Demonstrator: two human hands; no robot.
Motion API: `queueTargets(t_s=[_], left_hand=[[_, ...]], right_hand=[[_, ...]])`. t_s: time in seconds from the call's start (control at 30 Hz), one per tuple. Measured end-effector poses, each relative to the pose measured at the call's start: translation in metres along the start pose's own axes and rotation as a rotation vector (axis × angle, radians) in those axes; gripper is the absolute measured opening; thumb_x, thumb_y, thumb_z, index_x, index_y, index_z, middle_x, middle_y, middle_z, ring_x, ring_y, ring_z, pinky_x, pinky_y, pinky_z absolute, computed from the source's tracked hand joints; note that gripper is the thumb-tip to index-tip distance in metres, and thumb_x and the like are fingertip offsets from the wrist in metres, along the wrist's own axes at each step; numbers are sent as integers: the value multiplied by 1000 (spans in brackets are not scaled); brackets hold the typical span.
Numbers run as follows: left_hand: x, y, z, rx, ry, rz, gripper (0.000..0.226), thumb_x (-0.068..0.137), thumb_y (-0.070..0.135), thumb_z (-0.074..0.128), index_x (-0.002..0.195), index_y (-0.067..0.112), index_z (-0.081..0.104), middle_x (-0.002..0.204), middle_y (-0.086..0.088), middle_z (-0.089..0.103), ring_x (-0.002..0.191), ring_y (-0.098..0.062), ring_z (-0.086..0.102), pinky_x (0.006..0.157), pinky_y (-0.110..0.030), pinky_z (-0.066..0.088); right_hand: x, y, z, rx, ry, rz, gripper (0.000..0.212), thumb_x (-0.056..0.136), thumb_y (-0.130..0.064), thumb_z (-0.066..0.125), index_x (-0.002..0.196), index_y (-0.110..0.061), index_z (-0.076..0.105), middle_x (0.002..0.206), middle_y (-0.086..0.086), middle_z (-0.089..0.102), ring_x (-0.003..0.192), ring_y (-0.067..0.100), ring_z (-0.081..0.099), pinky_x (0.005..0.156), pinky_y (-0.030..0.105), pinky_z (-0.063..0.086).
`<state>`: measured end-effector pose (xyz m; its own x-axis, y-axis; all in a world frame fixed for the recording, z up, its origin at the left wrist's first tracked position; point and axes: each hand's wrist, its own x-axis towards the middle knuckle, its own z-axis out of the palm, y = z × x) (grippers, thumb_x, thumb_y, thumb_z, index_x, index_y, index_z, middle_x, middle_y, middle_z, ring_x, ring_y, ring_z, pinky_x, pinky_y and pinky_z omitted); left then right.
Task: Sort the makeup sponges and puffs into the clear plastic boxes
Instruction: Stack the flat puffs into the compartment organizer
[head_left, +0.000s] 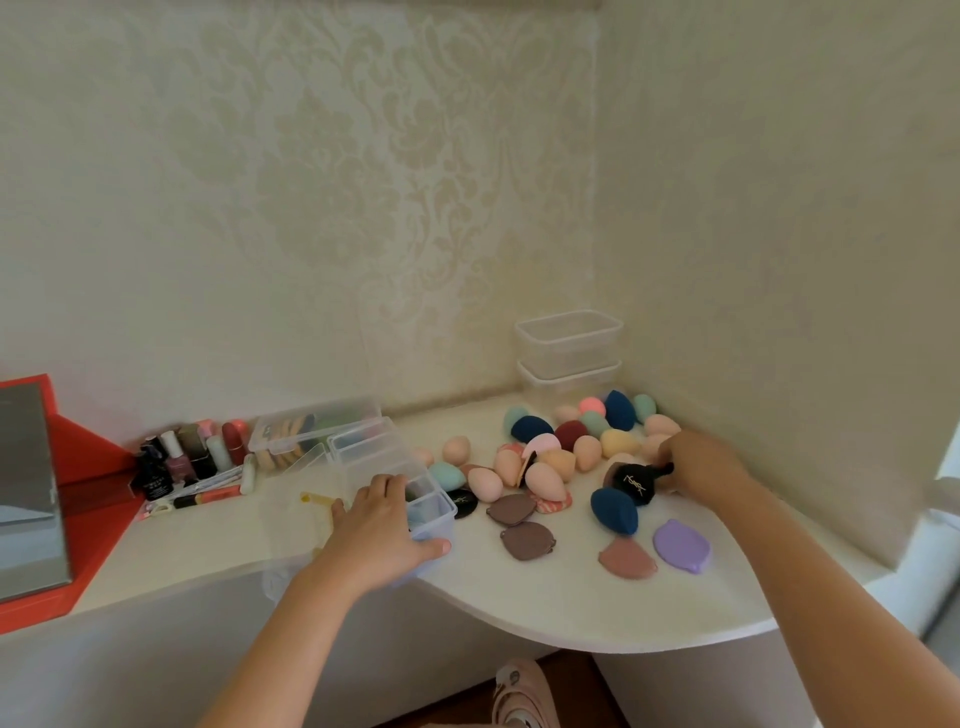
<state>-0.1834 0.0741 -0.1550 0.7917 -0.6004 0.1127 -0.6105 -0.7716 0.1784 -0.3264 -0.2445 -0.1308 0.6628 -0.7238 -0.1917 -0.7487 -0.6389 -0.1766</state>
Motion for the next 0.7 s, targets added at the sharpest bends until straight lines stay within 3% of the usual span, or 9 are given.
queueTargets(t_s=[0.13,0.2,0.33,0.43,0.5,0.57,0.63,0.7], left_hand=[[0,-1,0,-5,7,4,75,75,65,58,133,25,31,133,8,35,122,-14,39,101,-39,32],[0,-1,1,-9,7,3,76,75,64,58,134,26,30,134,8,35,123,-14,38,102,-38,31],[0,-1,1,-13,9,5,77,75,64,58,135,25,29,134,8,35,123,-15,38,102,-38,31],[0,-1,2,-12,13,6,77,75,64,57,135,25,29,135,7,34,123,-15,38,102,-38,31],[0,-1,2,-6,18,9,77,76,65,56,135,25,29,135,8,34,124,-15,38,102,-38,30],[0,-1,3,-7,20,9,77,76,65,56,136,25,29,135,8,33,124,-14,37,103,-38,30],[0,-1,4,-10,17,7,78,76,65,56,136,25,28,136,8,33,125,-14,36,104,-38,29],[1,-2,4,-3,16,6,79,75,66,55,137,25,27,136,8,32,125,-14,36,106,-40,29]], right_hand=[[3,7,2,127,145,-31,15,89,-25,59,83,-13,66,71,2,54,70,20,50,48,21,32],[1,10,2,297,227,-39,16,89,-22,60,75,-16,67,64,2,55,60,18,48,47,22,32],[3,12,-2,573,295,-53,17,90,-27,63,97,-15,73,89,9,68,72,19,55,61,26,41],[-1,7,-8,864,304,-52,9,87,-26,66,88,-17,70,77,1,62,67,17,52,63,28,43],[-3,3,-11,1059,288,-61,13,88,-22,65,82,-11,68,66,3,56,57,16,43,57,28,38],[-5,-3,-13,1203,246,-77,12,90,-17,62,87,-8,68,60,4,59,46,13,38,47,22,34],[-8,-15,-15,1299,200,-129,12,92,-17,59,92,-9,67,63,3,68,40,9,47,41,15,40],[-10,-30,-17,1343,168,-206,18,94,-24,57,94,-10,68,71,5,71,45,8,56,45,15,47]])
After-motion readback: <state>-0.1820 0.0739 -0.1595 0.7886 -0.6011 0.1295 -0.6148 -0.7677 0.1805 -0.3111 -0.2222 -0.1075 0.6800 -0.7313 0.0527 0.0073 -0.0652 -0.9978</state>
